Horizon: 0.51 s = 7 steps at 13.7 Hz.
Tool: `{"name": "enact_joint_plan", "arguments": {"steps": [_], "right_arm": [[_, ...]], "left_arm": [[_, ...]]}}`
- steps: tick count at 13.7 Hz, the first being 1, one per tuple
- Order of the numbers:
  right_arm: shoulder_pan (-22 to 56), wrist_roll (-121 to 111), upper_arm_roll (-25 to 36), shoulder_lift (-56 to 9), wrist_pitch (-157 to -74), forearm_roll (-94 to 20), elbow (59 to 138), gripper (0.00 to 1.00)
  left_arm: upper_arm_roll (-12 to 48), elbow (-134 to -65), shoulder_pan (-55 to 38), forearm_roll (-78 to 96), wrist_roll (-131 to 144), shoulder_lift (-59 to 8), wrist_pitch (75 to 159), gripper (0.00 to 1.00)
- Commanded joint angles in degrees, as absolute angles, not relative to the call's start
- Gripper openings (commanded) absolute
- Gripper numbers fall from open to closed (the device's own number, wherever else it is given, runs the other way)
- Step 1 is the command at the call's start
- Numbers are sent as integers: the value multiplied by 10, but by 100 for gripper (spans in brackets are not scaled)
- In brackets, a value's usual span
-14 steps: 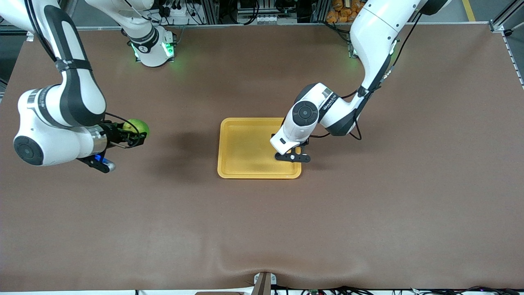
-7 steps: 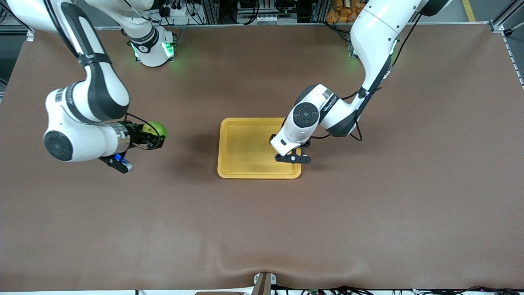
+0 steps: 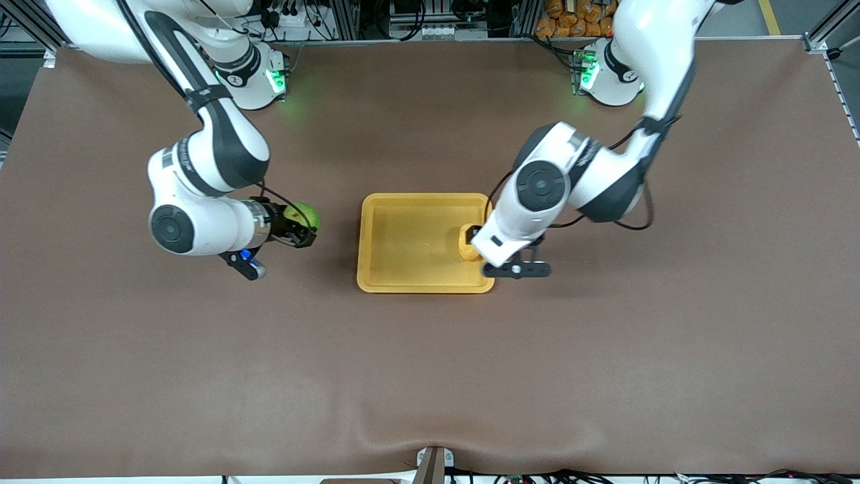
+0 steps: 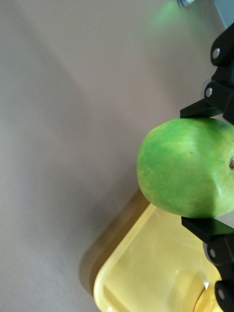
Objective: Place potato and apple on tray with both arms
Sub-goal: 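Release the potato and withdraw the left gripper while the right carries the apple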
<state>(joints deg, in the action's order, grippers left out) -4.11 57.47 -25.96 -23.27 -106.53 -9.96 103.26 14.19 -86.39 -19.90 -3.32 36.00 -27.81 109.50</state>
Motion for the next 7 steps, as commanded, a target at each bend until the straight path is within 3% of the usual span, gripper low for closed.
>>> {"name": "enact_joint_plan", "arguments": {"steps": [1, 7], "right_arm": [[-29, 620, -273, -250, -1096, -107, 1032, 0], [26, 700, -272, -284, -1167, -105, 1031, 0]], "left_arm": [[144, -824, -168, -43, 358, -248, 1020, 100], [143, -828, -110, -43, 321, -179, 982, 100]]}}
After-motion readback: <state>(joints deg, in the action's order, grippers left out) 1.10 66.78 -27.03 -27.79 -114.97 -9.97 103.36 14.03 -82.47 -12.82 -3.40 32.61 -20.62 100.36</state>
